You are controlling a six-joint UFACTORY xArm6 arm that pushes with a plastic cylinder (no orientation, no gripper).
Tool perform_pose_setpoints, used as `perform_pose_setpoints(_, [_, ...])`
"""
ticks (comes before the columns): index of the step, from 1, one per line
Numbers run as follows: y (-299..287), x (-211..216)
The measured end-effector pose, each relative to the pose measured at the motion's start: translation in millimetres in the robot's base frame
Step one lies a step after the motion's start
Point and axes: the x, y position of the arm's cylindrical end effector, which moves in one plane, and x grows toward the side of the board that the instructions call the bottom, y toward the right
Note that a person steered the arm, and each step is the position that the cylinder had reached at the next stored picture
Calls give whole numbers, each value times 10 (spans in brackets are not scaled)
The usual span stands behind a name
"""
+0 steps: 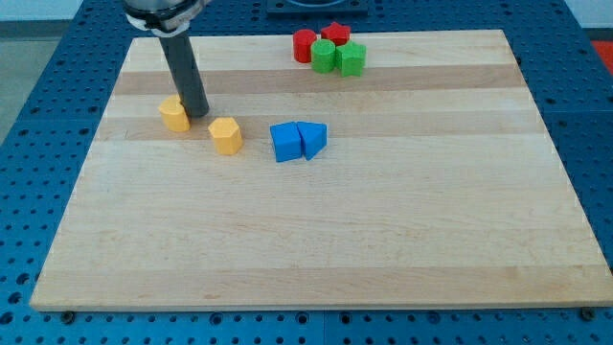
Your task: Slide the yellow heart slightly up
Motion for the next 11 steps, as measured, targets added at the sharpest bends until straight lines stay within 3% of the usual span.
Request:
perform_pose_setpoints(4, [-310, 587])
perform_pose_setpoints(5, [-589, 539])
perform_pose_setpoints(7, [-874, -702])
perform_pose_setpoints(9, [-1028, -193])
perform_pose_setpoints(11, [-580, -453])
